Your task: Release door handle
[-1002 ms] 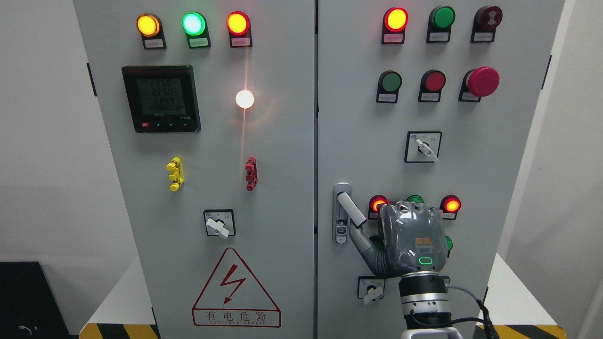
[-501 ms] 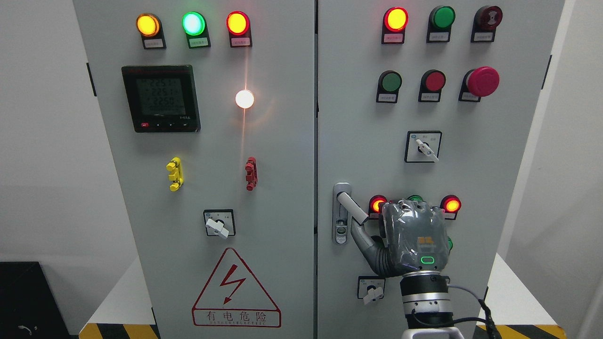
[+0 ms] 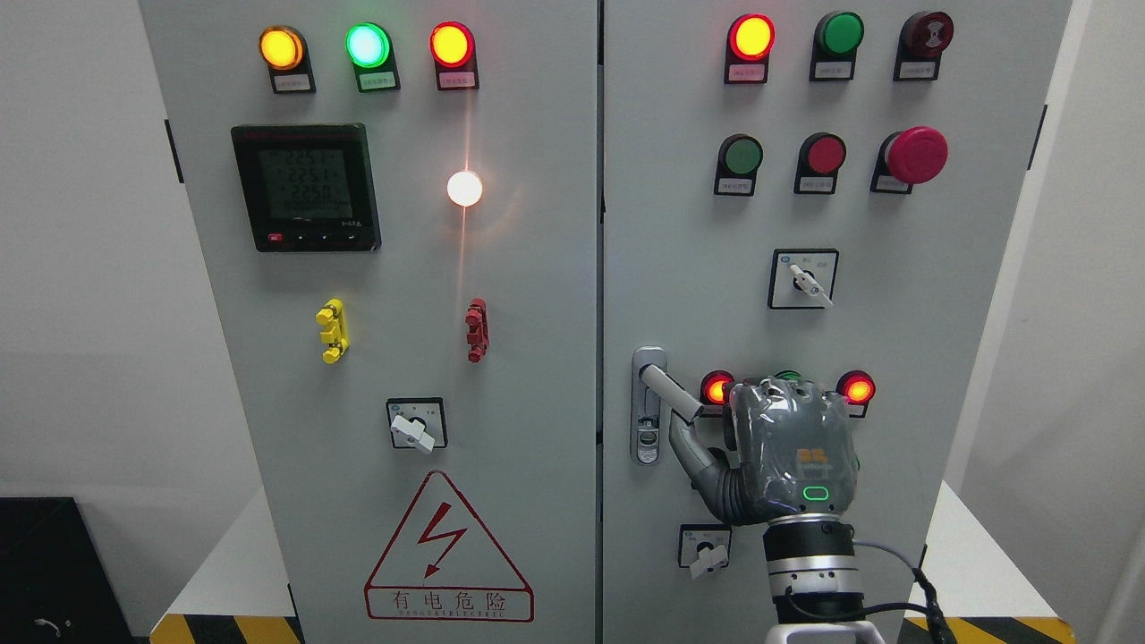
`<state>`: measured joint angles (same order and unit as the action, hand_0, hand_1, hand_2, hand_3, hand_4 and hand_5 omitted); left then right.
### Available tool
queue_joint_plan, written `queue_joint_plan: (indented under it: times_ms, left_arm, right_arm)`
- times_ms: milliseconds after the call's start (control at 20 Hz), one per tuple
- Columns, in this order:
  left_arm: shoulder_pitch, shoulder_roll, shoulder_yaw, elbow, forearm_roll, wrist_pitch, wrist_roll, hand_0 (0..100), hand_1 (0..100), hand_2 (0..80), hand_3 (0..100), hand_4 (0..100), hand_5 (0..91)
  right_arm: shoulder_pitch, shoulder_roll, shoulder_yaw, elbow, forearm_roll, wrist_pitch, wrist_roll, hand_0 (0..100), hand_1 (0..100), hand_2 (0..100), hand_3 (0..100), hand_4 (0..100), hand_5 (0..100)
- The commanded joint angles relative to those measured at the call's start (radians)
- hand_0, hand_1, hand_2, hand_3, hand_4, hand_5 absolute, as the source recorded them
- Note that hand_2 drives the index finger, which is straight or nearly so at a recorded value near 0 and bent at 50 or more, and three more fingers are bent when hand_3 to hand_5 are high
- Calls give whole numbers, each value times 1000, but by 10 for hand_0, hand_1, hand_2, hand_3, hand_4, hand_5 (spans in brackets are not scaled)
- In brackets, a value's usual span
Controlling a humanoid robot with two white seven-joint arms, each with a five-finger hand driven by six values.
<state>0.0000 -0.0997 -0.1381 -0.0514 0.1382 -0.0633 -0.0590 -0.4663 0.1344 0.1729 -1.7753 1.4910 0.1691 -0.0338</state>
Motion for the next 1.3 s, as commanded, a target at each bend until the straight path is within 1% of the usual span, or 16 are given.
queue_joint_plan:
  times_ms: [0,1252]
  left_arm:
    - [18,0,0,1,0,0,-1,120,556,0,0,0,0]
    - [18,0,0,-1,0,0,-1,120,556,0,0,0,0]
  right_arm:
    - [-2,-1,-9,-3,-2,0,2,488,248,932,1000,944,956]
    - [-5,-1,-18,-9,-3,-5,2,482,248,926,1000,940,954]
